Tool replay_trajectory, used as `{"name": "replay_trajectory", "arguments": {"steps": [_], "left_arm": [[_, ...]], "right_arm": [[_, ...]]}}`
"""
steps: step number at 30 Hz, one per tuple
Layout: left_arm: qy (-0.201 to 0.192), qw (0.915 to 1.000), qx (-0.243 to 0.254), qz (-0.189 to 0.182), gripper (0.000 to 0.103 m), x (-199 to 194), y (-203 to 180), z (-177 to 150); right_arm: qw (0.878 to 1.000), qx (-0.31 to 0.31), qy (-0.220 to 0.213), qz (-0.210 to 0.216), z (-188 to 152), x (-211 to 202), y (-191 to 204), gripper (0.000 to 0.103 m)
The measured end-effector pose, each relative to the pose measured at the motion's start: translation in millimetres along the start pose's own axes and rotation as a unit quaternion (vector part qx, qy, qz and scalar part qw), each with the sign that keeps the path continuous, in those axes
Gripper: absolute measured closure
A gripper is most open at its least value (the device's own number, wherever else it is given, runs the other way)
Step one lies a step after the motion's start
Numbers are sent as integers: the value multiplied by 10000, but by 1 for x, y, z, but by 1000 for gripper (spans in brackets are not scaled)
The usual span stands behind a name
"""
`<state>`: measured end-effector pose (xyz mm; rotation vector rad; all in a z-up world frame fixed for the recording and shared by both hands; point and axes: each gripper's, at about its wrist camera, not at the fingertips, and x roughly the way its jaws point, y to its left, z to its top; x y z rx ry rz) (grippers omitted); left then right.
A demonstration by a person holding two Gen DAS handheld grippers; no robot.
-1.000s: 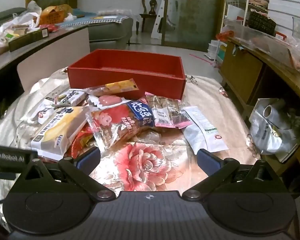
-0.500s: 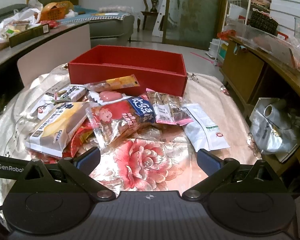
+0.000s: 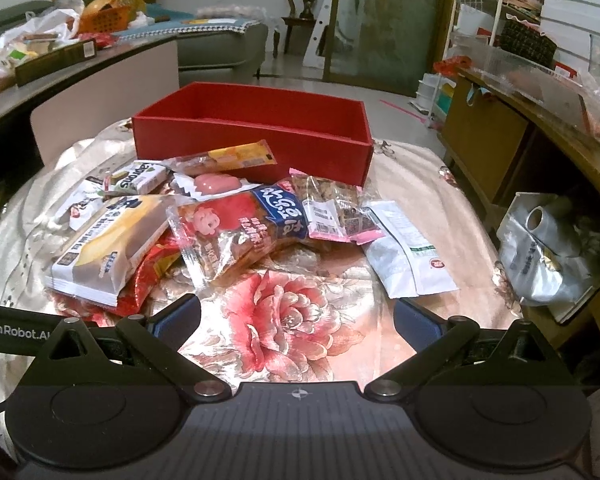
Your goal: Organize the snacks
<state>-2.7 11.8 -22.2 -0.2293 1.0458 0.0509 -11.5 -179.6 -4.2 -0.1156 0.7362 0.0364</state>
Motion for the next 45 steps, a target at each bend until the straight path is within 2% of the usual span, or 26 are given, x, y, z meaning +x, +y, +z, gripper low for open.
{"name": "replay_trajectory", "arguments": {"steps": [28,38,45], "left_arm": [[-82,9998,169,78,4,0,-3,0],[-219,9987,425,158,5,-3,-8,2],[-297,9986,400,171,9,-5,-3,15]], "right_arm": [[10000,-23,30,80,-1,1,2,0],[9999,-55,26,106,0,1,2,0],[9997,-126,-82,182,10,2,3,0]]}}
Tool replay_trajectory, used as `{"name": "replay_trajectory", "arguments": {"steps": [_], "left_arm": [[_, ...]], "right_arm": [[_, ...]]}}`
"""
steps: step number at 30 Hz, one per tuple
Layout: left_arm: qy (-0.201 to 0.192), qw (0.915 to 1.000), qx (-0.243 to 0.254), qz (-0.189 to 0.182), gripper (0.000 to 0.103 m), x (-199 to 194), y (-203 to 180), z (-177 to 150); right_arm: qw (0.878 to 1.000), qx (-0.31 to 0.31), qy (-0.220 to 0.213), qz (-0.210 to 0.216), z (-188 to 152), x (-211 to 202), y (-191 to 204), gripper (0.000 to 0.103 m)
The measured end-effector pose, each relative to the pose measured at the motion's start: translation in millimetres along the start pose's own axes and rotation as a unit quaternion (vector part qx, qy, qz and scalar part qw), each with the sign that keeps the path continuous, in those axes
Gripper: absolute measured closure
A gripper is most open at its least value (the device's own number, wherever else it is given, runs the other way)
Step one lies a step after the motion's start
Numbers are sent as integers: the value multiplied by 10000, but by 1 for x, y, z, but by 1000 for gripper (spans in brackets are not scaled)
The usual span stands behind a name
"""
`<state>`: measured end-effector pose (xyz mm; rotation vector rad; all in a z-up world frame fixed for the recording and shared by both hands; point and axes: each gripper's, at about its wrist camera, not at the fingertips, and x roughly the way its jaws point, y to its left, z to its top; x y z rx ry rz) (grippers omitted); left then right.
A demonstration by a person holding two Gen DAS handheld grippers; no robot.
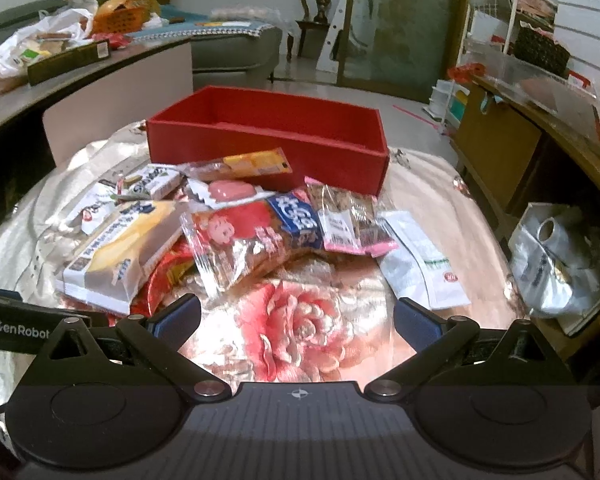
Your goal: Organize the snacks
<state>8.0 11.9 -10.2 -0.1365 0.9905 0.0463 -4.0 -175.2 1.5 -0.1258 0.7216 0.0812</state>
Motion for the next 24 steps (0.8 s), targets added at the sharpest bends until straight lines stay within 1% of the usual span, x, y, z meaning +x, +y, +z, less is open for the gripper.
{"name": "replay_trajectory", "arguments": {"steps": [6,10,13,14,15,17,19,22,24], "left_arm": [[-21,9998,-92,-190,10,4,3,21],[-87,9990,20,-438,11,8,-4,35],[-66,9989,202,-415,12,19,-14,48],[-15,9989,234,-414,14,25,-16,52],[39,9989,251,-405,19,31,-18,55],[152,9990,270,-316,19,42,-21,59],[156,9991,278,-277,19,49,-21,61],[269,9988,186,-362,17,56,-15,65],[293,9987,81,-403,18,54,-9,66]], "right_arm": [[10000,2,-58,24,11,6,-6,0],[10000,6,-57,-17,17,13,-14,0],[10000,26,-65,-23,21,17,-20,0],[10000,28,-74,-28,22,18,-22,0],[10000,51,-75,-25,23,19,-24,0],[9999,127,-35,14,23,22,-27,0],[9999,143,31,48,21,25,-29,0],[9997,166,113,136,18,27,-29,0],[9996,176,137,164,18,28,-30,0]]}}
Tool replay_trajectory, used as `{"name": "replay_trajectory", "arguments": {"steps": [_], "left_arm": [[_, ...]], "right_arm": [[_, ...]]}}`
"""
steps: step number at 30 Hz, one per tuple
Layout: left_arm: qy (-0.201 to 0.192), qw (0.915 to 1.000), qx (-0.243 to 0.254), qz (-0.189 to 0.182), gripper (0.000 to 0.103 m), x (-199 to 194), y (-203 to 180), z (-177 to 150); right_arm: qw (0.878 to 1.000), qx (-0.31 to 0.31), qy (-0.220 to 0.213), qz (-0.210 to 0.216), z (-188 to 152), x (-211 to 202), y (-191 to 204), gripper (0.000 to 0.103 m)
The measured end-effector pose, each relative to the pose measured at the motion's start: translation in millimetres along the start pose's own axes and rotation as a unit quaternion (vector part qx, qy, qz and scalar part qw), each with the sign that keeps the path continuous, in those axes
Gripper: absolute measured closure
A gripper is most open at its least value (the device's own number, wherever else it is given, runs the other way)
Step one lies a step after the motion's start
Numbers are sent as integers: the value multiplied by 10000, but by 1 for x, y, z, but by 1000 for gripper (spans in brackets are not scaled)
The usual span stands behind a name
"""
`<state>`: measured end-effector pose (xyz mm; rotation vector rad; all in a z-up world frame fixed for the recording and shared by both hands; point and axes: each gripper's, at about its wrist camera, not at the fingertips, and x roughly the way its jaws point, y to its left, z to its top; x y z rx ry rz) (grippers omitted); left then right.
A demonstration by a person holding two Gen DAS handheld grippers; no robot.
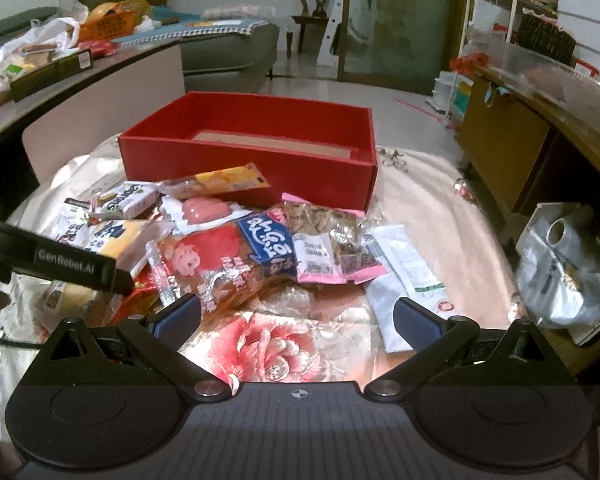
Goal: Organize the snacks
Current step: 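Grasp the HORSH bread pack with left tool while right tool grasps pink-sealed nut bag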
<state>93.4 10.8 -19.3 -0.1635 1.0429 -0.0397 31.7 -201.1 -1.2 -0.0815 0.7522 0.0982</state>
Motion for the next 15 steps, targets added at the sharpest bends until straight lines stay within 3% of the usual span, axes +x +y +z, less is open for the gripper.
{"name": "replay_trajectory", "arguments": {"steps": [7,9,11,14,15], "left_arm": [[-203,9981,477,330,16,2,-7,-3],[-83,9993,232,278,7,10,-1,-2],[-113,9999,-102,-5,7,13,12,-4],[-136,9997,210,19,16,9,7,-6],[-148,9996,247,-46,24,6,7,-7]], "right_arm": [[9999,82,54,53,0,2,-2,0],[9999,63,78,84,0,3,-1,0],[9999,26,74,93,-1,2,1,0],[9999,41,102,123,0,2,0,0],[9998,45,118,152,0,2,-1,1]]}}
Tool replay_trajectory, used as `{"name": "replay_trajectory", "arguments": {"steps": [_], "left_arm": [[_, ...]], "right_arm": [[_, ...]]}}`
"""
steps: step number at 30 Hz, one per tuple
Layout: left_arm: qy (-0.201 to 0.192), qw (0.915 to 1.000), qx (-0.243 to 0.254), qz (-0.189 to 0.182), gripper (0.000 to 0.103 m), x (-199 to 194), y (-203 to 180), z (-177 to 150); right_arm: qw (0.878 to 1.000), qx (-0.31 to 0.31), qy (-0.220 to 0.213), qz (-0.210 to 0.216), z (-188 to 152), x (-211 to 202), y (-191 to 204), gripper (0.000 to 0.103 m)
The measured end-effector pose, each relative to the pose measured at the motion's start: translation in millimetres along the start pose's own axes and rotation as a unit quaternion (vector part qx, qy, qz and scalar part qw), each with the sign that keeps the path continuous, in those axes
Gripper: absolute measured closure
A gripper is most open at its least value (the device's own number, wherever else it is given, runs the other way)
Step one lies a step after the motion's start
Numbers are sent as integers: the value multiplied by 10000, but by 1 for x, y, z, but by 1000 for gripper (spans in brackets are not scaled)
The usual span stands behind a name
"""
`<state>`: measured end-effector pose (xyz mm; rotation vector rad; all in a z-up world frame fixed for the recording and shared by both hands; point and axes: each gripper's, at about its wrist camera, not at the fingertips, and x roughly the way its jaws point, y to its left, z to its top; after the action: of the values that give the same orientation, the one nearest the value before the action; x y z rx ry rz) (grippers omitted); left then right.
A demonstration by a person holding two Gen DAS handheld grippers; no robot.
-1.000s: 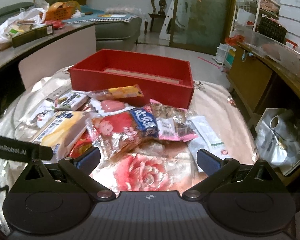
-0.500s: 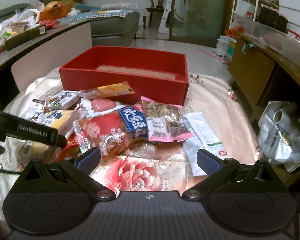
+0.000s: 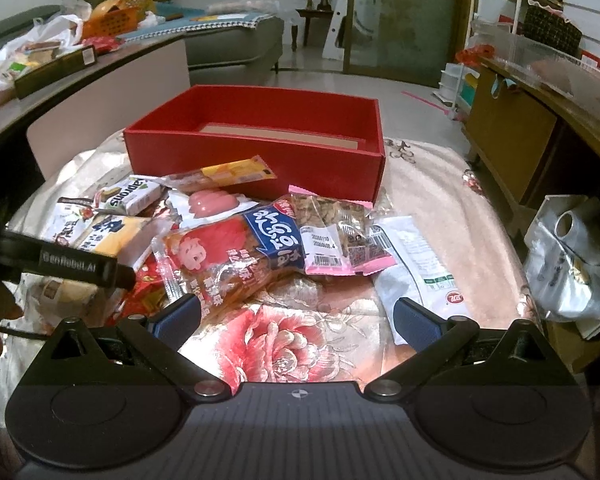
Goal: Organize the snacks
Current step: 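Grasp the HORSH bread pack with left tool while right tool grasps pink-sealed nut bag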
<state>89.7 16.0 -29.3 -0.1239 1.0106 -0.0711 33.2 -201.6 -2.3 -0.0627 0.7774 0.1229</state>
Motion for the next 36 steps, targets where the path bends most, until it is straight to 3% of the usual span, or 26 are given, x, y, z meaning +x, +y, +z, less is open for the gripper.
{"name": "replay_trajectory", "arguments": {"steps": [4,10,15,18,22,29,31,33,36], "left_arm": [[118,9999,-6,-53,31,-12,0,-5],[118,9992,-27,-376,33,-41,2,-11],[-31,9972,-149,-730,33,-57,10,-7],[-72,9954,-207,-927,33,-60,12,-1],[-31,9932,-274,-1131,33,-55,14,2],[39,9909,-187,-1336,33,-47,8,5],[89,9908,-180,-1337,33,-44,7,6],[144,9909,-192,-1328,33,-40,7,6],[181,9907,-200,-1335,33,-39,7,6]], "right_arm": [[9999,-39,-29,104,1,-4,-1,5],[9991,-260,67,340,6,-9,0,26],[9988,-435,-67,232,20,-6,-10,26],[9972,-743,-54,23,32,11,-16,16],[9975,-672,22,-195,46,39,-40,17],[9985,-193,331,397,64,84,-57,17],[9974,-209,518,465,62,98,-54,23],[9963,-48,681,513,60,106,-56,44],[9950,123,772,625,58,103,-64,52]]}}
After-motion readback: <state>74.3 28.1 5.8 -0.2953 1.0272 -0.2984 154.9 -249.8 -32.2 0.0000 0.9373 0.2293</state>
